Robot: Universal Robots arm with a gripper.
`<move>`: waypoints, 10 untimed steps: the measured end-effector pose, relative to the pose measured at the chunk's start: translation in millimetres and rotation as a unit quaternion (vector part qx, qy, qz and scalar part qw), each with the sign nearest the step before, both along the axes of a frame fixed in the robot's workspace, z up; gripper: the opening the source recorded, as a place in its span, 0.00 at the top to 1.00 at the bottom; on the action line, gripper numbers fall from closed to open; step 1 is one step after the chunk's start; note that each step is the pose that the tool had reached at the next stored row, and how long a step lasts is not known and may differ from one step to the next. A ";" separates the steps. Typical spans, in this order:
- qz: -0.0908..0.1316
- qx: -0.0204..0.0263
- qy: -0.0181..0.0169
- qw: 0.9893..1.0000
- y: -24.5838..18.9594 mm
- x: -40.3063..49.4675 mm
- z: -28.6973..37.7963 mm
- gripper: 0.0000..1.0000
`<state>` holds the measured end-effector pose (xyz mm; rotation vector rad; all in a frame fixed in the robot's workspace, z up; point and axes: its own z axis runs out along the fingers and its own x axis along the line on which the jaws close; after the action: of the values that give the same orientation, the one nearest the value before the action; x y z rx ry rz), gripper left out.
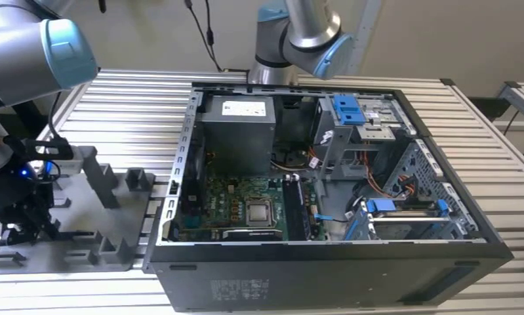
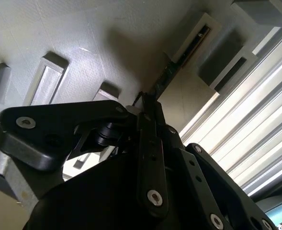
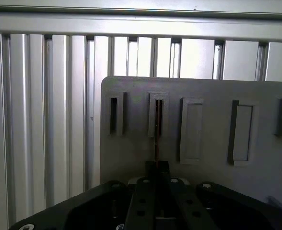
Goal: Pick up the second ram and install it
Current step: 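Pick up the second ram and move it above second insertion slot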
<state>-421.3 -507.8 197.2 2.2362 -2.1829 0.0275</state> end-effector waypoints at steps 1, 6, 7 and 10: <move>0.000 0.000 0.000 1.000 0.0 -0.1 1.0 0.86; 0.000 0.000 0.000 1.000 0.0 0.0 5.1 0.86; 0.000 0.000 0.000 1.000 0.0 0.0 6.2 0.86; 0.000 0.000 0.000 1.000 -0.1 0.1 10.1 0.86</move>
<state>-421.3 -507.8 207.3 2.2360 -2.1826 0.0275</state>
